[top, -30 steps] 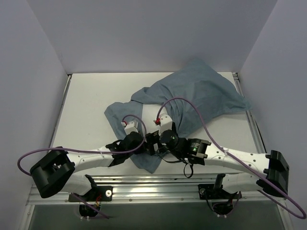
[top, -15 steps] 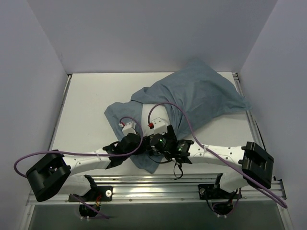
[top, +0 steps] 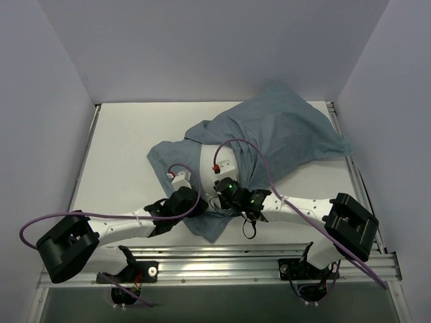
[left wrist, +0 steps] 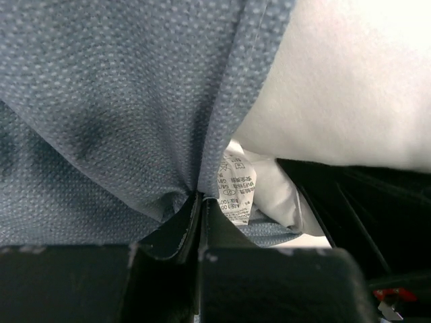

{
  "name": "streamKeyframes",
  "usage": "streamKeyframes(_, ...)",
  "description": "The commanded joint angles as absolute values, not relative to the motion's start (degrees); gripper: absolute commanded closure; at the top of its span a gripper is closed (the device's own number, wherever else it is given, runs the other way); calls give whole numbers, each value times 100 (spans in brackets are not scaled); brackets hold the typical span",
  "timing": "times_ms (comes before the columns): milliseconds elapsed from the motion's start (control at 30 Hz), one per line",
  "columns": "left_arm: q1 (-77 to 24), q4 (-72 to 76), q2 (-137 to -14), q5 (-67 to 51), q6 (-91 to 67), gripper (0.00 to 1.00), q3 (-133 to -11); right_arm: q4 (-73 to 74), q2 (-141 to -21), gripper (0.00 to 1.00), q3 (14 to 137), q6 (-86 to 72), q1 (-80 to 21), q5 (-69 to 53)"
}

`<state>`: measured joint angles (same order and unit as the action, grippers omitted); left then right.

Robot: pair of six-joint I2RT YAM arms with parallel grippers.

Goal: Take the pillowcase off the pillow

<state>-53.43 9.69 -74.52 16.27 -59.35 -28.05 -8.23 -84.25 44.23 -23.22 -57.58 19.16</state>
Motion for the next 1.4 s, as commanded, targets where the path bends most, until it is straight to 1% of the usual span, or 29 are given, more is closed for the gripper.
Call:
streamKeyframes(0, -5335, 1143, -7400, 1556, -5915, 98, -2883, -1203, -8560, 93, 4552, -2303, -5555, 1504)
streamKeyframes(33, -5335, 1169, -7409, 1547, -5906, 98, -2892, -1361, -8578, 100, 4596, -2320, -5520, 1399)
streamKeyframes(167, -5335, 1222, -7435, 1398, -5836, 98, -2935, -1810, -8622, 100, 4904, -2715, -5256, 1012)
streamKeyframes(433, -5502, 1257, -7550, 1195, -5678, 98, -3181, -2758, -8929, 100, 5860, -3549, -4791, 1002)
streamKeyframes(567, -5546, 1160, -7568, 1283, -5678, 98, -3226, -2892, -9105, 100, 6361, -3849, -4597, 827)
streamKeyframes(700, -5546, 1055, -7541, 1424, -5713, 98, -3182, -2821, -8983, 100, 6802, -4016, -4430, 624)
streamKeyframes(833, -5546, 915, -7611, 1555, -5923, 98, -3208, -2190, -8869, 100, 7364, -3920, -4342, 414)
streamKeyframes(933, -5520, 511, -7463, 1845, -6195, 98, -3199, -1620, -8535, 100, 7427, -3762, -4342, 62)
streamKeyframes(967, -5502, 405, -7401, 2055, -6257, 98, -3191, -1400, -8430, 100, 7409, -3692, -4342, -234)
streamKeyframes(1067, -5432, 45, -7094, 2476, -6565, 98, -3077, -564, -7824, 100, 7077, -3341, -4342, -404)
streamKeyframes(1100, -5414, -217, -6997, 2583, -6652, 98, -3033, -223, -7405, 100, 6927, -3140, -4342, -465)
streamKeyframes(1167, -5335, -473, -6751, 2855, -6890, 98, -2892, 269, -6946, 100, 6531, -2928, -4351, -466)
streamKeyframes(1200, -5309, -527, -6672, 2909, -6969, 98, -2831, 734, -6508, 100, 6417, -2770, -4351, -379)
streamKeyframes(1300, -5107, -650, -6487, 2901, -7180, 98, -2602, 1491, -5769, 100, 6022, -2628, -4342, -211)
streamKeyframes(1367, -4932, -642, -6442, 2778, -7207, 98, -2514, 1713, -5521, 100, 5679, -2558, -4333, -263)
